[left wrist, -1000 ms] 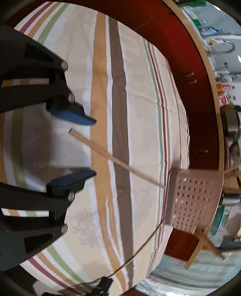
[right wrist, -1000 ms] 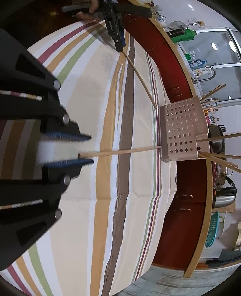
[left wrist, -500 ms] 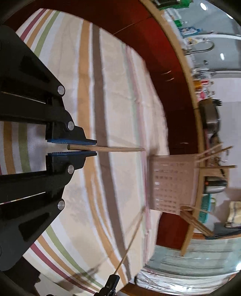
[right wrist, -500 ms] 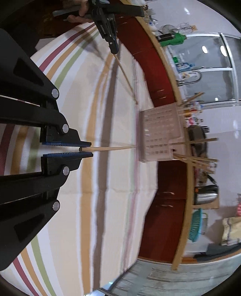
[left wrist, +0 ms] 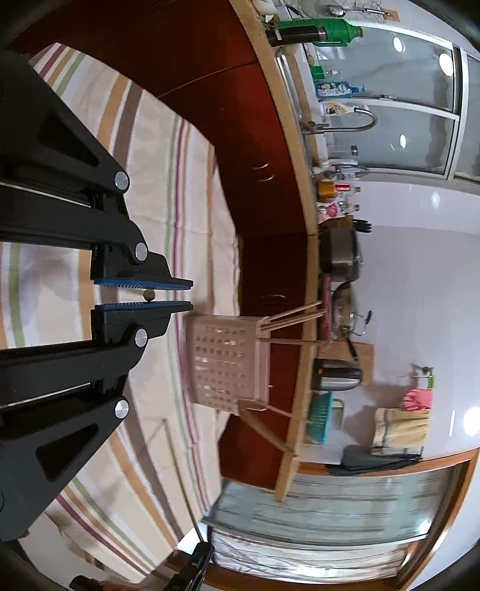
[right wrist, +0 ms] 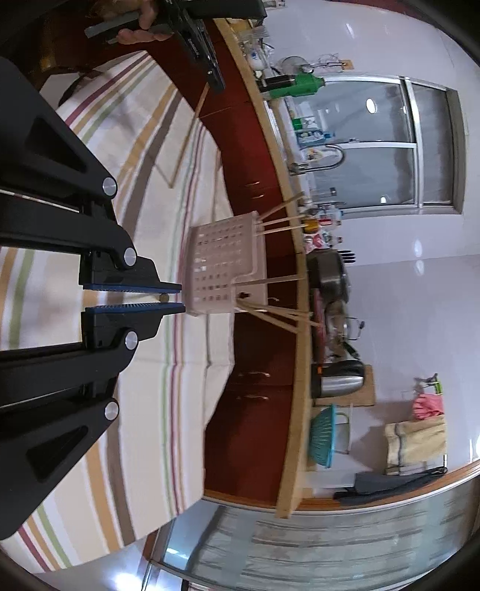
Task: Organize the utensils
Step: 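Lift both held chopsticks and carry them above the pink holder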
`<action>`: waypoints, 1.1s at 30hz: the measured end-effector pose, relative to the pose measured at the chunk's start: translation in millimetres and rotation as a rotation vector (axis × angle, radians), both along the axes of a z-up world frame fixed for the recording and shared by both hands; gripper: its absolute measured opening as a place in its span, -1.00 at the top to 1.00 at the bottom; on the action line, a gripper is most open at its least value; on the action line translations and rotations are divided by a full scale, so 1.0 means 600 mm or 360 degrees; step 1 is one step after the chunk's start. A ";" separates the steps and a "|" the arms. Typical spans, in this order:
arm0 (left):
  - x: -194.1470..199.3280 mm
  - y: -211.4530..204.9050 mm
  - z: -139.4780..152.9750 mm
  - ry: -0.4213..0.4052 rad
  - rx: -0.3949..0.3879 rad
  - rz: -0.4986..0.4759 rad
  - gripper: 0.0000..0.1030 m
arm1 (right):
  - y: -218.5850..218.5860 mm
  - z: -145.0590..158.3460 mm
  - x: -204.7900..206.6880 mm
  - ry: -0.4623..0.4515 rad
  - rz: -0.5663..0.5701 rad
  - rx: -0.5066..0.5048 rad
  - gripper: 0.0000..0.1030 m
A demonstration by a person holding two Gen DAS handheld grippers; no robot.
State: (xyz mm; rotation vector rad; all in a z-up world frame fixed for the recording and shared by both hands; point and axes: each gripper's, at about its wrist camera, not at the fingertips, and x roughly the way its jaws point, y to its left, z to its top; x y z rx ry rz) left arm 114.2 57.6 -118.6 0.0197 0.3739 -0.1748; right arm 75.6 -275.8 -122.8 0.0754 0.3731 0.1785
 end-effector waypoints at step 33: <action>0.162 -0.011 0.027 -0.0114 -0.0078 -0.0007 0.99 | 0.028 0.046 0.142 -0.0096 0.0035 -0.0019 0.89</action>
